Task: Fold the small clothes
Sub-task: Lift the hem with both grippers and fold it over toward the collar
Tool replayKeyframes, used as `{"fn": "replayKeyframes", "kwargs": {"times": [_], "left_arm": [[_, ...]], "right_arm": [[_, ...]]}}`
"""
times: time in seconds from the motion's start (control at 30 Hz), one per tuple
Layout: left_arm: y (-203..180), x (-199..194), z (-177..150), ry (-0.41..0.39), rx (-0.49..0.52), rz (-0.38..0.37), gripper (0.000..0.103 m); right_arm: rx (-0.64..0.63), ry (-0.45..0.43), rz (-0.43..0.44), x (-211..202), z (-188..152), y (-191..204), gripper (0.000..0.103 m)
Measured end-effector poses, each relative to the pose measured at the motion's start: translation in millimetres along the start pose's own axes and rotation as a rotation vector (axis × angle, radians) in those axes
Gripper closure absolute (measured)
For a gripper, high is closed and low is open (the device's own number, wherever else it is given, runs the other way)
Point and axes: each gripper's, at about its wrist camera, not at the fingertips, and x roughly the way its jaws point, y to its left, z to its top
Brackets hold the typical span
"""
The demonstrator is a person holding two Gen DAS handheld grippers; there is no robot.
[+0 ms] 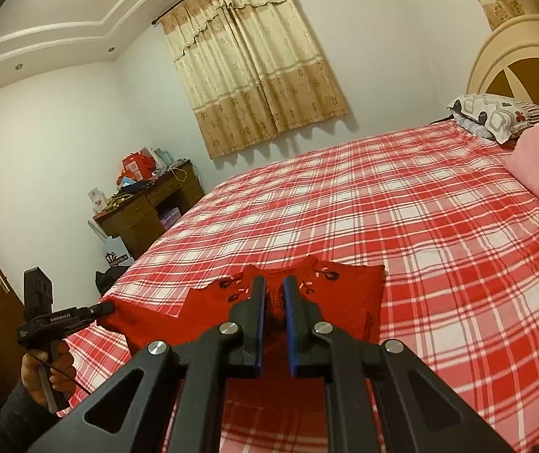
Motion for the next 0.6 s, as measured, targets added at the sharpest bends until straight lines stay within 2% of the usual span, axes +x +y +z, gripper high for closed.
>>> {"fn": "replayKeyframes", "kwargs": {"times": [0.23,0.6], "left_arm": [[6.9,26.6,22.1,0.004,0.001,0.018,0.095],[34.3,85.2,28.2,0.103,-0.013,0.064,0.095]], "right_arm": [[0.001,0.025,-0.038,33.7,9.6,-9.1,0.094],[0.016,0.119,-0.120,103.6,14.5,-37.3,0.094]]}}
